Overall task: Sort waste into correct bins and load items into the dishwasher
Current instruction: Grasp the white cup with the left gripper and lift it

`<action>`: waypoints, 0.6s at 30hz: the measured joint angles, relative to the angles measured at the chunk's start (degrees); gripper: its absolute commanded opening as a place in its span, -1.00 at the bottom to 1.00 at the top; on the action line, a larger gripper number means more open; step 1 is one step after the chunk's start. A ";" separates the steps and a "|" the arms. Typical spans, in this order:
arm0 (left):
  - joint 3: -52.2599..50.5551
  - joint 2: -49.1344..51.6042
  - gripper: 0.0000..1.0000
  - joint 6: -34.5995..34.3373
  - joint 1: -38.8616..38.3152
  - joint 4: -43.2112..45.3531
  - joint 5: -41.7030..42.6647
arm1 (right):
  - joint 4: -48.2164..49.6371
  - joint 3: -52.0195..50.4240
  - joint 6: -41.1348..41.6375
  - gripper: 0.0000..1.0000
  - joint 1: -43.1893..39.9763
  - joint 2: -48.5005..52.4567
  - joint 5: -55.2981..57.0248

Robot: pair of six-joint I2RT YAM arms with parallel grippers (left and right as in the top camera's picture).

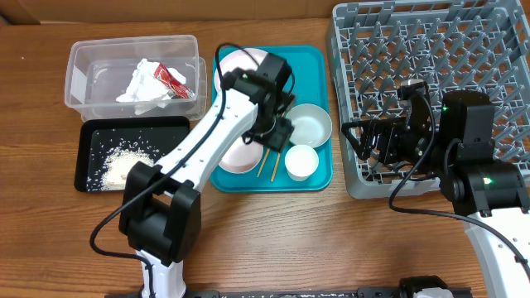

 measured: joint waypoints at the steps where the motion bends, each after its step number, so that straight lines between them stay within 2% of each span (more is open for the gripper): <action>1: 0.68 0.00 0.43 1.44 -0.02 0.63 1.99 | 0.00 0.00 0.00 1.00 0.00 0.00 0.13; 4: 1.01 0.00 0.32 5.33 -0.15 1.42 7.19 | -0.04 0.00 0.00 1.00 0.00 0.00 0.52; 7: 1.01 0.02 0.04 8.02 -0.74 1.29 10.19 | -0.31 0.00 -0.02 1.00 0.00 0.00 0.76; 15: 0.85 2.78 0.01 10.14 -1.62 -0.33 12.79 | -0.46 0.00 0.00 1.00 0.00 0.00 0.98; 18: 0.70 4.68 -0.14 10.19 -1.62 -1.05 12.85 | -0.48 0.00 0.00 1.00 0.00 0.00 1.05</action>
